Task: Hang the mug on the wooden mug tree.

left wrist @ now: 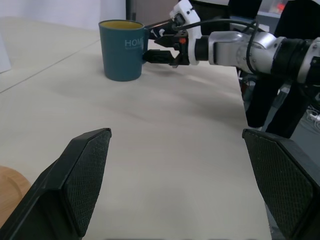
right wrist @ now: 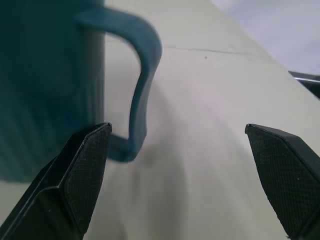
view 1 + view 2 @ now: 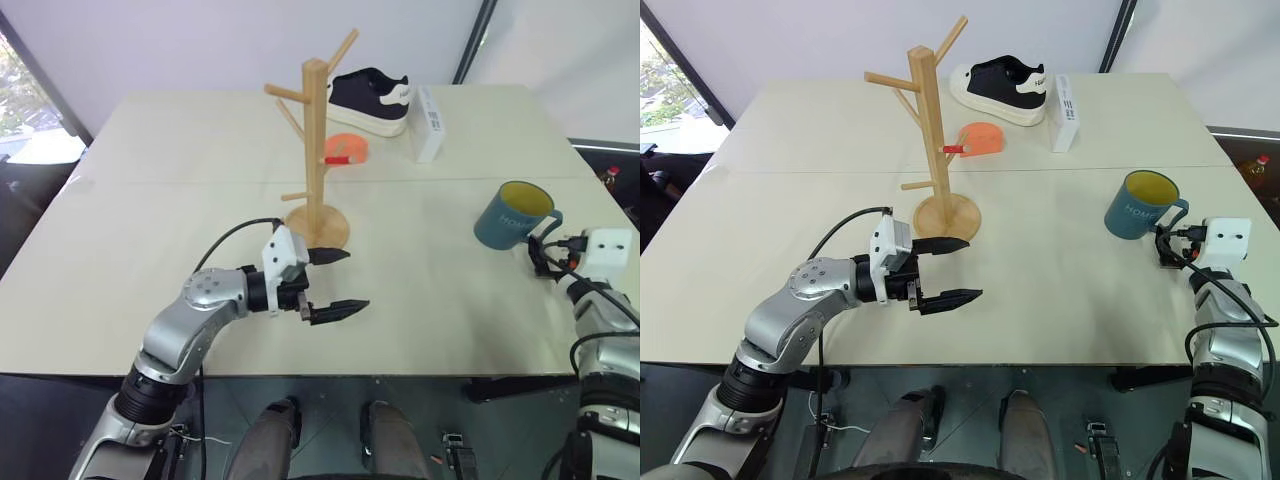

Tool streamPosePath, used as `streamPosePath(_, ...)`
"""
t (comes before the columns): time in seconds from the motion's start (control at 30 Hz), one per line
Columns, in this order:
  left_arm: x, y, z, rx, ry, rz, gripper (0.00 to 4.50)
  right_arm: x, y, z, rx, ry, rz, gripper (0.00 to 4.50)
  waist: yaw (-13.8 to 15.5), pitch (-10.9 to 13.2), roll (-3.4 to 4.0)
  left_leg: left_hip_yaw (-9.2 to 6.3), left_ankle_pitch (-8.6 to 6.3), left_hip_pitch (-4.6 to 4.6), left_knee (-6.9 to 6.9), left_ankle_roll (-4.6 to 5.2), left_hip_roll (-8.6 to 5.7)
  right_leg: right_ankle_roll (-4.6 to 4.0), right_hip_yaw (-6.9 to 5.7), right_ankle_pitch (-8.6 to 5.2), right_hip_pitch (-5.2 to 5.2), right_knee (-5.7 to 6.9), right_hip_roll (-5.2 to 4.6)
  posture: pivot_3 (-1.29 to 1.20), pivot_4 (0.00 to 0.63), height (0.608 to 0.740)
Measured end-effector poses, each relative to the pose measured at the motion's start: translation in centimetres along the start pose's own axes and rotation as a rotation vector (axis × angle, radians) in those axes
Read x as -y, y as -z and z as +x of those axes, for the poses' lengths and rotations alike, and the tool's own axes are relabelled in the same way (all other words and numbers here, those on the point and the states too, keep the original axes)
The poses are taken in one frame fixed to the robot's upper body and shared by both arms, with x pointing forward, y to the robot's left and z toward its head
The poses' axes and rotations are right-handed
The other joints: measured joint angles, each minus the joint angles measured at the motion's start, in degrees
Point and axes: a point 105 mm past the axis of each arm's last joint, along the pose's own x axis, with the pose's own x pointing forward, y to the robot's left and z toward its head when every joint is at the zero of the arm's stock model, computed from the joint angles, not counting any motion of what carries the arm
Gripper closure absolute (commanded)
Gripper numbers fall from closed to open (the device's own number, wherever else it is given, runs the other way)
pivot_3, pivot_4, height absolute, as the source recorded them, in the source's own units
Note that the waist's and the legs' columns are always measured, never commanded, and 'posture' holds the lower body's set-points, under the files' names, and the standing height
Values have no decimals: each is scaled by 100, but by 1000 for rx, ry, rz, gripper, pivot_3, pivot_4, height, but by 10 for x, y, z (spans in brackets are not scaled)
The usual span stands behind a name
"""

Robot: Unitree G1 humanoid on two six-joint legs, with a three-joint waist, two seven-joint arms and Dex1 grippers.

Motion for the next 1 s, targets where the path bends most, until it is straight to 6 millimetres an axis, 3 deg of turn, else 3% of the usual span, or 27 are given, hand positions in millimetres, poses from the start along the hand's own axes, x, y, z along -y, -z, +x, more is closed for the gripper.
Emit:
streamPosePath(0.17,-1,0,0,0,-6,0,0,-5,6,7,-18,-11,24,70,-10,0,0,1,0,0,0,0,0,0,2,0,0,0,1,0,150,740)
streamPosePath(0.27,-1,0,0,0,-12,0,0,-10,5,14,-16,-36,43,873,-62,0,0,2,0,1,1,0,0,0,3,1,1,1,1,0,150,740)
streamPosePath(0.5,-3,1,-2,-6,-24,-1,0,-18,7,16,-14,-87,45,4460,-95,0,0,2,0,1,1,0,0,-16,4,14,1,1,2,0,150,740)
streamPosePath(0.7,-4,4,-6,-7,-42,-14,0,-22,3,16,5,-124,43,4460,-101,0,-1,2,0,4,2,0,2,-14,7,14,3,3,6,0,150,740)
streamPosePath(0.8,-9,3,-11,-11,-64,-4,0,-33,-6,10,41,-207,-16,4460,-102,1,1,1,0,4,0,0,5,-14,10,14,-1,5,9,0,150,740)
streamPosePath(0.93,-19,3,-23,-16,-119,1,0,-64,-41,0,154,-377,-125,4460,-123,3,6,2,0,5,0,0,8,3,16,4,-7,13,14,0,150,740)
streamPosePath(1.0,-29,6,-38,-29,-175,-3,0,-88,-73,-15,229,-535,-235,4460,-106,7,16,1,0,5,0,-1,11,3,18,2,-11,19,14,0,150,740)
